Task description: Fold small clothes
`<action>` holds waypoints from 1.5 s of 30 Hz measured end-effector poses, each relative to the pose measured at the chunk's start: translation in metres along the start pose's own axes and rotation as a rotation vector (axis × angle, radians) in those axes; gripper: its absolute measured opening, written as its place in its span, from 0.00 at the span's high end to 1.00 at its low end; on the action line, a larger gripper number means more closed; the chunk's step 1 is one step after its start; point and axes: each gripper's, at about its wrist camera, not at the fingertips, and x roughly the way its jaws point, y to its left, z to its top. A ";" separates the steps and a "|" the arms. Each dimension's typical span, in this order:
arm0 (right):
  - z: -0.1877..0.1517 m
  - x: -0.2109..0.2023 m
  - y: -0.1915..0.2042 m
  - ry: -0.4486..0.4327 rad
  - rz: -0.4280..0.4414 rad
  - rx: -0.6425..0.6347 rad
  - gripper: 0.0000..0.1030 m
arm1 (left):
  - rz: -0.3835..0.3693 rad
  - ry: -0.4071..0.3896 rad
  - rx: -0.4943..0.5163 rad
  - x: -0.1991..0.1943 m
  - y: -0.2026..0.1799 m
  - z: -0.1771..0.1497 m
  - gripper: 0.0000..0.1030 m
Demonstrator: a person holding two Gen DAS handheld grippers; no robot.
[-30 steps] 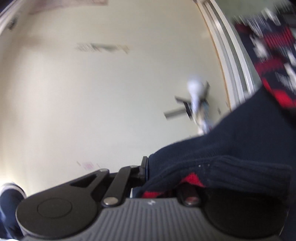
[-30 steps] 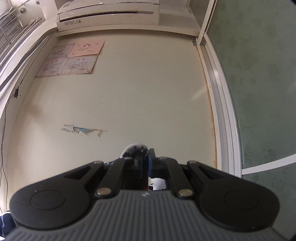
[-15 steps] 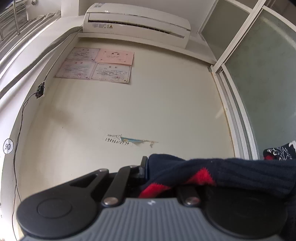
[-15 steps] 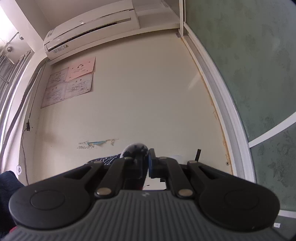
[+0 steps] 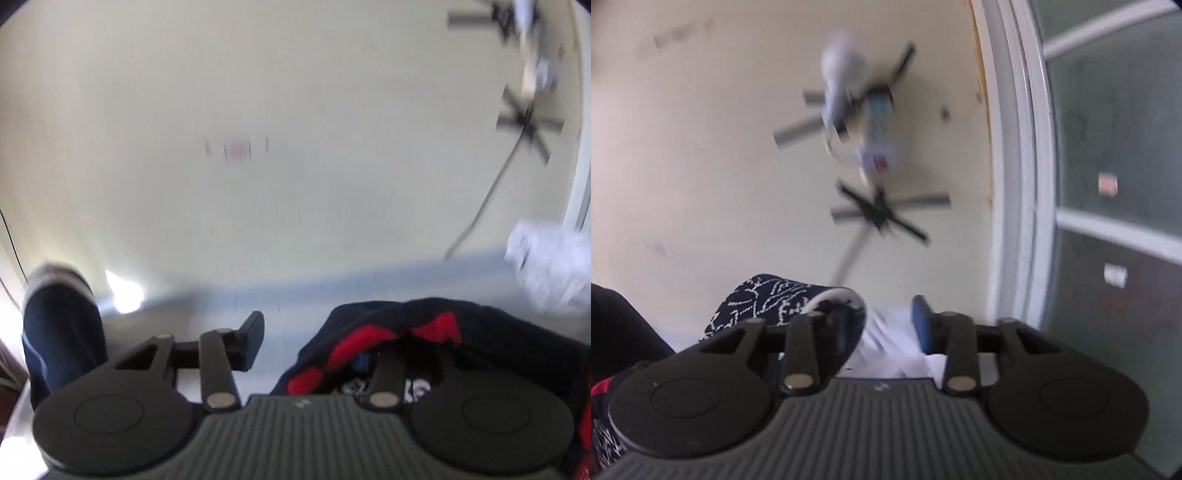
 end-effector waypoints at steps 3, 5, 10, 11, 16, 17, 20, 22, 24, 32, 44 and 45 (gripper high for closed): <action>-0.055 0.028 -0.018 0.309 0.118 0.053 0.57 | -0.034 0.090 -0.066 0.036 0.017 -0.039 0.69; -0.072 0.017 -0.015 0.347 0.123 -0.020 0.57 | -0.024 0.055 -0.070 0.032 0.029 -0.050 0.65; -0.050 -0.016 0.027 0.237 0.288 -0.137 0.54 | 0.024 0.003 0.003 0.018 0.037 -0.049 0.62; -0.047 -0.016 0.044 0.227 0.331 -0.180 0.48 | 0.028 -0.003 0.024 0.015 0.035 -0.050 0.61; -0.072 0.004 0.139 0.236 0.481 -0.529 0.29 | -0.023 0.054 0.126 0.012 0.011 -0.046 0.60; -0.080 0.010 0.152 0.250 0.500 -0.584 0.29 | -0.046 0.059 0.137 0.009 0.008 -0.047 0.60; -0.100 0.038 0.179 0.285 0.515 -0.710 0.38 | -0.092 0.031 0.141 0.002 0.002 -0.045 0.56; -0.098 0.072 0.188 0.182 0.385 -0.778 0.38 | -0.102 -0.002 0.109 0.002 0.002 -0.038 0.52; -0.076 0.124 0.182 0.051 0.117 -0.726 0.33 | -0.074 -0.013 0.071 0.004 0.005 -0.030 0.52; -0.008 0.131 0.094 0.085 0.103 -0.261 0.33 | -0.003 0.014 0.018 0.022 0.054 -0.033 0.28; -0.053 0.166 0.116 0.501 0.396 -0.053 0.49 | -0.155 0.108 0.015 0.048 0.041 -0.052 0.84; -0.054 0.172 0.119 0.525 0.425 -0.029 0.57 | -0.134 0.088 0.025 0.043 0.044 -0.054 0.84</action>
